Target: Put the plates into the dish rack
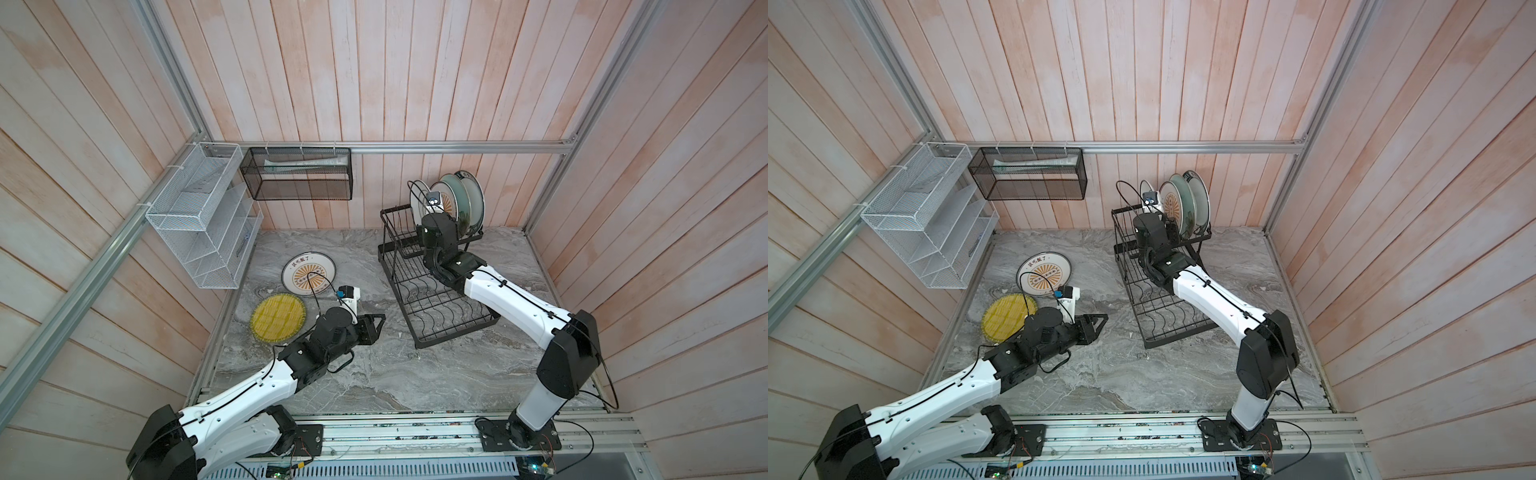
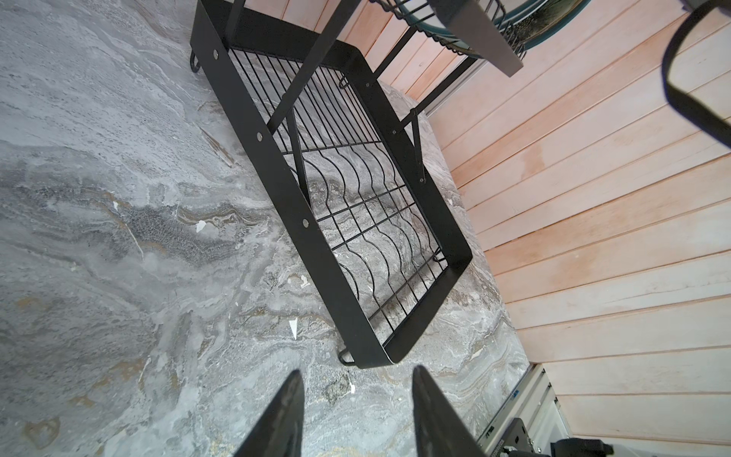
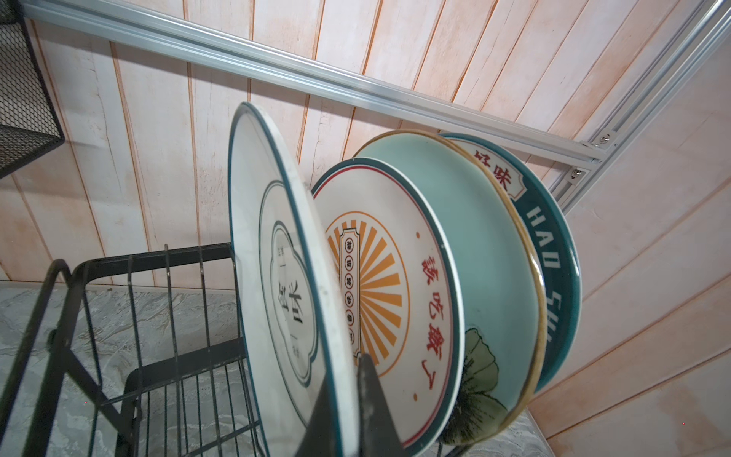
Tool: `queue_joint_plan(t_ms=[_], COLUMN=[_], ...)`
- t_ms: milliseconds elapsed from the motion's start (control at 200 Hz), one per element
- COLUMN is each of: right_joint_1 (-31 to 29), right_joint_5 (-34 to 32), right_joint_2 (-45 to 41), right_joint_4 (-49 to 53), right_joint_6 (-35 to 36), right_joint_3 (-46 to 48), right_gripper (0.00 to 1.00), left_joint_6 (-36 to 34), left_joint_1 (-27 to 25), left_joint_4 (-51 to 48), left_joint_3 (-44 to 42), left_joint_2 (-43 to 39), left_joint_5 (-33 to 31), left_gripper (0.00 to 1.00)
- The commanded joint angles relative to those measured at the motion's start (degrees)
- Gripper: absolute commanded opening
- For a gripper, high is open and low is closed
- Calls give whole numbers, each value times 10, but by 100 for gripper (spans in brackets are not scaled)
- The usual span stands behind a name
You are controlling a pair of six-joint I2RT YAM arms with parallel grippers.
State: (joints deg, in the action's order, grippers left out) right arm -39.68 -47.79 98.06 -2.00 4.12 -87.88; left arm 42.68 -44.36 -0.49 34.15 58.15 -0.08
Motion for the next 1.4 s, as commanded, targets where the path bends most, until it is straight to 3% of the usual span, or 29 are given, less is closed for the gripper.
queue_joint_plan(t_ms=[0,130,255,515,860,1100,1395], right_joint_1=[-3,-4,-4,-4,-4,-4,-4], right_joint_5=[-12,-11,-7,-1,10,19,54], right_joint_2=[-4,0,-3,-6,-11,-12,-52], right_joint_4=[10,22,22,13,2,4,1], right_joint_6=[3,-3,-5,8,25,31,12], right_joint_3=[7,0,4,-6,-21,-27,-18], right_gripper=[0,0,15,32,40,40,50], left_joint_6=[-5,-4,-4,-2,-1,-1,-2], left_joint_1=[3,2,2,3,4,4,5], left_joint_4=[-1,-5,-7,-9,-13,-13,-17], left_joint_3=[0,-1,-3,-7,-10,-12,-11], left_joint_2=[-5,-8,-12,-13,-19,-20,-23], left_joint_5=[-5,-7,-8,-11,-15,-16,-17], left_gripper=[46,46,46,46,46,46,47])
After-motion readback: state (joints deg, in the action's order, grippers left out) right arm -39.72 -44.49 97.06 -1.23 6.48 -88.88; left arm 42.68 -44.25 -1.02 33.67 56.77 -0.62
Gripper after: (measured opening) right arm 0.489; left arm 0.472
